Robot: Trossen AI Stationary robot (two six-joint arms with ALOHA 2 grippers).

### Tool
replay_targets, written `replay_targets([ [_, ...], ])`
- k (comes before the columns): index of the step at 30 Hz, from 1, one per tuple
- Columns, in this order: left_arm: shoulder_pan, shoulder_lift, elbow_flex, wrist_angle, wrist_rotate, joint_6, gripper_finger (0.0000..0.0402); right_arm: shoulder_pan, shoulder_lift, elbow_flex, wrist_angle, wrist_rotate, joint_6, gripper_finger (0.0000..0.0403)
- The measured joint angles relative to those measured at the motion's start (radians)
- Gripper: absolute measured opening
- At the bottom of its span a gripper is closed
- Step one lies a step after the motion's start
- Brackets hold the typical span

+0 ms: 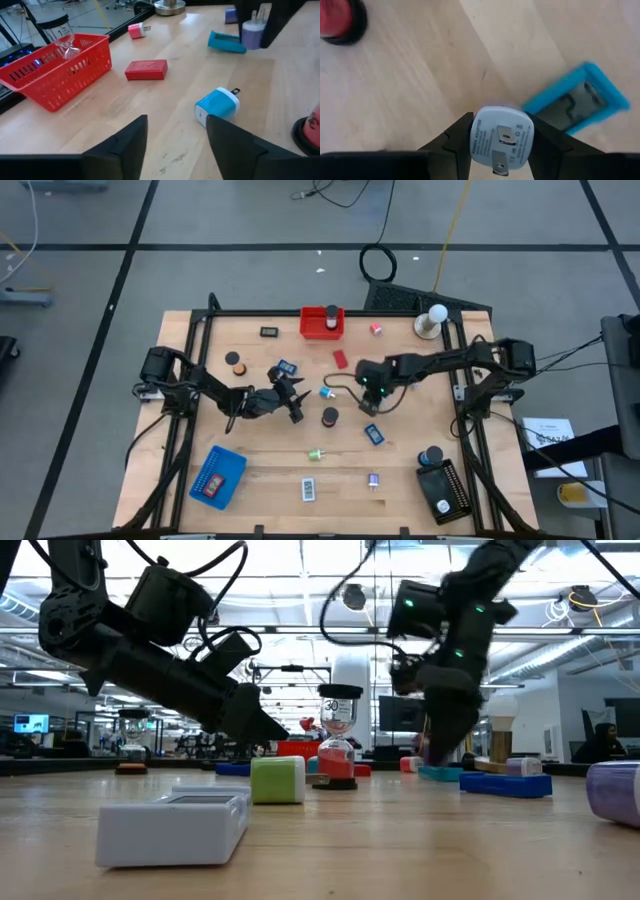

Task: Pick & Place Office items
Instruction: Put the middle dark blue charger adapter into the black bin

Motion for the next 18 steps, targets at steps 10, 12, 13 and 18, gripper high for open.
replay_targets([
  [10,0.031,0.0,0.0,0.01,0.103,-0.007,0.01,0.051,-0.05,-0.074,-0.023,0.003,0.084,0.0137],
  [12,0.037,0.0,0.0,0.011,0.105,-0.007,0.0079,0.059,-0.052,-0.067,-0.025,0.004,0.102,0.0138],
  [13,0.038,0.0,0.0,0.017,0.105,-0.008,0.007,0.067,-0.053,-0.068,-0.049,-0.003,0.115,0.0138],
  [18,0.047,0.0,0.0,0.067,0.108,-0.011,0.0032,0.102,-0.056,-0.071,-0.085,0.003,0.161,0.0139],
])
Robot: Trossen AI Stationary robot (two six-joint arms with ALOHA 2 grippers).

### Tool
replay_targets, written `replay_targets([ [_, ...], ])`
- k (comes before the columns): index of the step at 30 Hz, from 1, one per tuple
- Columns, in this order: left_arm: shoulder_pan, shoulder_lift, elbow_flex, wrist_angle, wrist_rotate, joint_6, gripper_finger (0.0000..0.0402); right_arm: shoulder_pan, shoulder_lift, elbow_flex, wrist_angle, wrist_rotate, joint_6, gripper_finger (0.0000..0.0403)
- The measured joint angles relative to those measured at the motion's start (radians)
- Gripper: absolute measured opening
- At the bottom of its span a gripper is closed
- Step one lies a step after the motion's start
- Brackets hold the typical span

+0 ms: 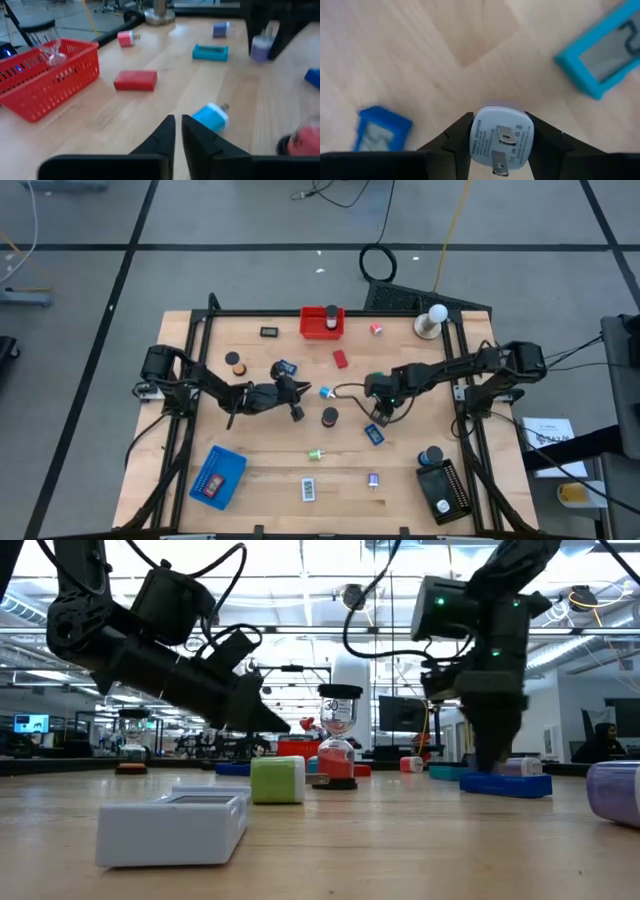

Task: Pick & Place Office items
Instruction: Put the middle dark blue charger adapter into the black bin

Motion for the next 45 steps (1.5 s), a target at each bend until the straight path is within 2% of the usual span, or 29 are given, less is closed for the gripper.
replay_targets([
  [4,0.025,0.0,0.0,0.059,0.031,-0.002,0.0006,0.02,0.0,-0.002,-0.012,-0.004,0.025,0.0148],
  [11,0.088,0.0,-0.025,0.154,0.119,0.027,0.0011,0.026,-0.001,-0.002,-0.017,-0.001,0.056,0.0182],
  [16,0.104,0.0,-0.088,0.242,0.133,0.023,0.0006,0.025,-0.001,-0.001,-0.033,0.002,0.056,0.0218],
  [20,0.098,0.0,-0.134,0.324,0.118,0.013,0.0012,0.014,-0.001,0.052,-0.166,0.008,0.056,0.0244],
  [23,0.087,0.0,-0.151,0.363,0.134,0.015,0.0004,0.01,-0.001,0.132,-0.32,0.069,0.092,0.0256],
  [27,0.066,0.027,-0.152,0.41,0.185,0.021,0.001,0.013,-0.002,0.22,-0.436,0.079,0.251,0.0272],
  [32,0.044,0.125,-0.145,0.515,0.198,0.005,0.0013,0.064,-0.001,0.215,-0.443,0.077,0.501,0.0301],
  [37,0.043,0.185,-0.134,0.544,0.22,-0.018,0.0004,0.105,-0.001,0.193,-0.434,0.088,0.689,0.0315],
  [45,0.043,0.186,-0.129,0.554,0.221,-0.022,0.0017,0.117,-0.001,0.185,-0.418,0.278,0.933,0.0305],
])
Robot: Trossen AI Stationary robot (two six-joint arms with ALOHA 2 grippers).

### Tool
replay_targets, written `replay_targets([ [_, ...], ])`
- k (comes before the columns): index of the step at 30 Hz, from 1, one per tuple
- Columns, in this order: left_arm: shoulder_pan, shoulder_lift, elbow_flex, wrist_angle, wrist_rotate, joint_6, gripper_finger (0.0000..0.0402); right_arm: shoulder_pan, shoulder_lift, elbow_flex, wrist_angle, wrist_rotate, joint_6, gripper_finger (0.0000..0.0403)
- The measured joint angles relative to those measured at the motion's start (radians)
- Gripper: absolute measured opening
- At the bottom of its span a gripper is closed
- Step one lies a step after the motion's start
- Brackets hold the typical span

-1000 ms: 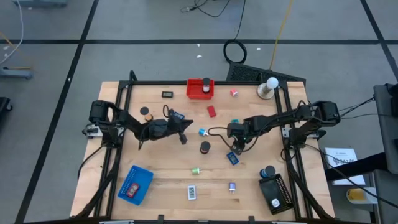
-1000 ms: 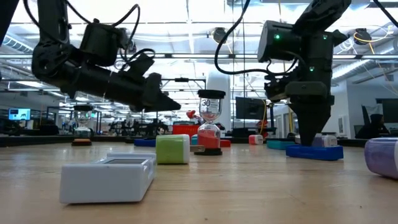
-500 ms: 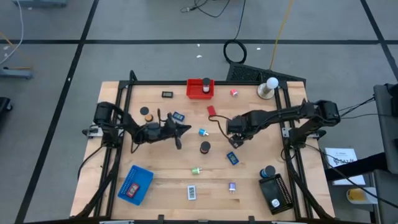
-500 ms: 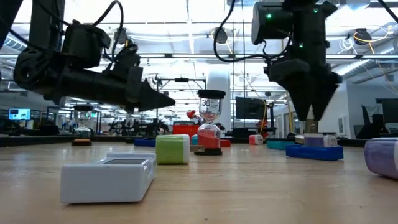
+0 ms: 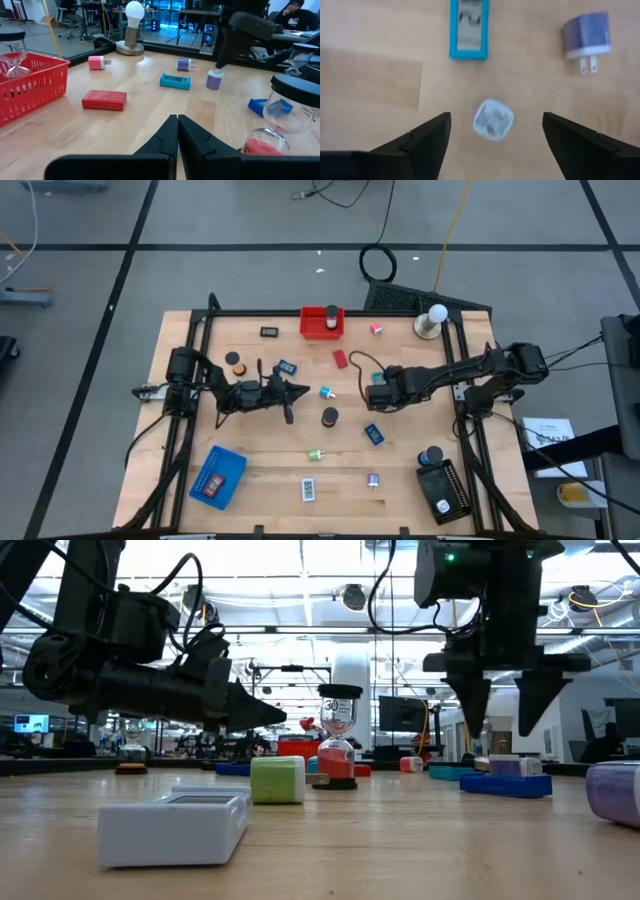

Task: Pick & Place Office items
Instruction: Put the middle dark blue charger adapter into the black bin

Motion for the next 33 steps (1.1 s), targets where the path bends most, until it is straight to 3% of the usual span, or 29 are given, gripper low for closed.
replay_targets([
  [5,0.0,0.0,0.0,0.0,0.0,0.003,0.0004,0.004,0.0,-0.06,0.074,-0.017,0.068,0.0291],
  [11,0.0,0.0,0.0,0.0,0.0,0.001,0.0019,0.007,0.0,-0.129,0.175,-0.017,0.094,0.0267],
  [20,0.0,0.0,0.0,0.0,0.0,0.0,0.0006,-0.001,0.0,-0.186,0.215,0.012,0.088,0.0197],
  [27,0.0,0.0,0.0,-0.001,0.0,0.0,0.0015,-0.001,0.0,-0.193,0.226,0.012,0.028,0.0138],
  [33,0.0,0.0,0.0,-0.005,-0.001,0.0,0.0008,-0.002,-0.032,-0.17,0.211,-0.049,-0.11,0.0138],
])
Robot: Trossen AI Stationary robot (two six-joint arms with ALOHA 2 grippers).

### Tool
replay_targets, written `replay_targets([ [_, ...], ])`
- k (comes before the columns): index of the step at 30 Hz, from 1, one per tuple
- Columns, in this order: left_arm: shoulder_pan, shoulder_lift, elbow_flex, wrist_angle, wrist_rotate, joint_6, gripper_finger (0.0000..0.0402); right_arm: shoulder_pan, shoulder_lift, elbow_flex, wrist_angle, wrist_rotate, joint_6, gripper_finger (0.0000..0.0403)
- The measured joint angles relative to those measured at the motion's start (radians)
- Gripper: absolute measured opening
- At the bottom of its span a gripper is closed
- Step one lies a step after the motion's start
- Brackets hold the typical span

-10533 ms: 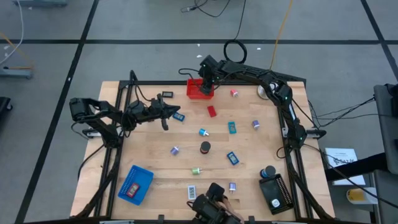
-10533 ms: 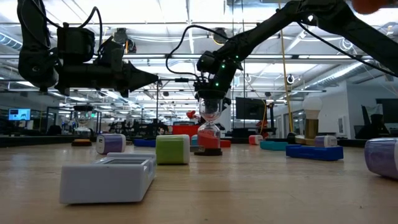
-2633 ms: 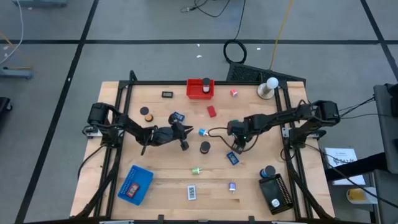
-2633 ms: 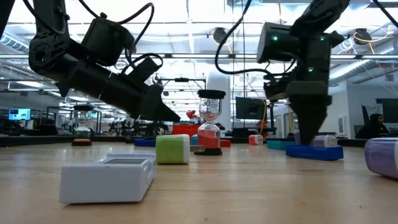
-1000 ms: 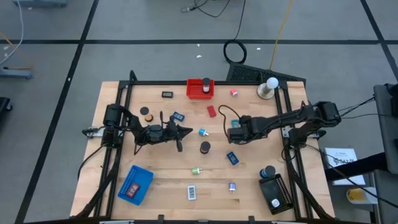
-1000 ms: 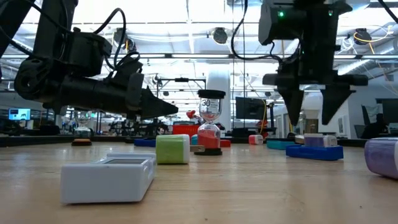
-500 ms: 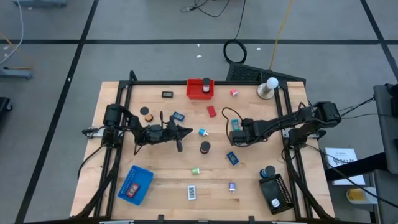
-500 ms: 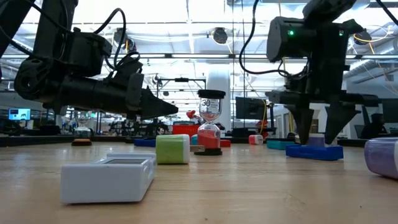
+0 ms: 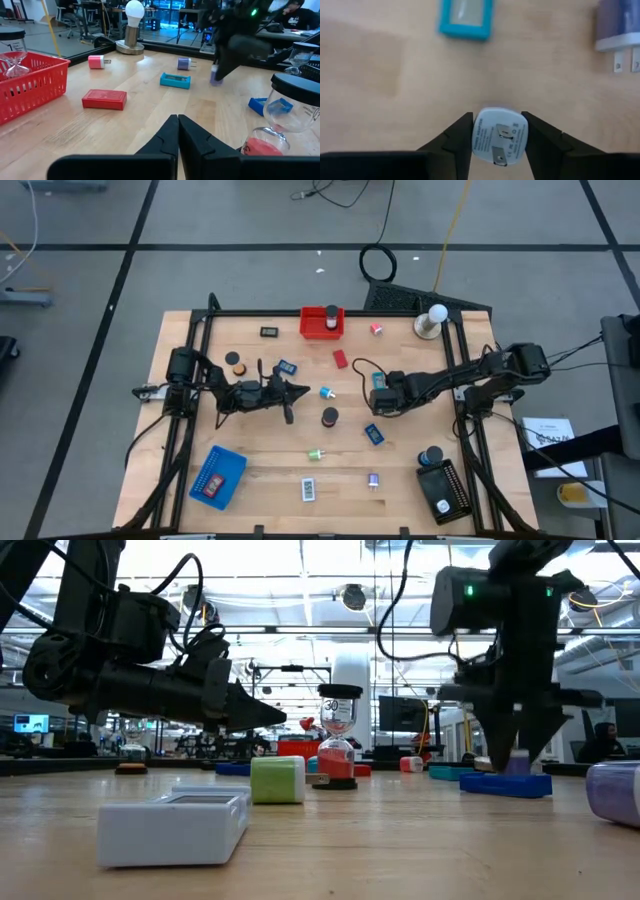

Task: Pick & Place Office items
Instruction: Put the middle dark blue charger adapter into the black bin

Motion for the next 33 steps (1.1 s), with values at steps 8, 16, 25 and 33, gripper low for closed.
replay_targets([
  [8,0.001,0.0,0.001,0.0,0.0,0.0,0.0006,0.096,-0.172,0.137,-0.152,-0.059,-0.117,0.0134],
  [16,0.001,0.0,0.001,-0.002,0.0,0.0,0.0014,0.279,-0.209,0.331,-0.389,-0.098,-0.058,0.0134],
  [25,0.001,0.0,0.001,-0.019,-0.008,0.0,0.0014,0.646,-0.194,0.408,-0.386,-0.047,0.352,0.0134],
  [33,0.001,0.0,0.001,-0.02,-0.009,-0.007,0.0008,0.868,-0.108,0.408,-0.418,-0.147,0.62,0.0134],
])
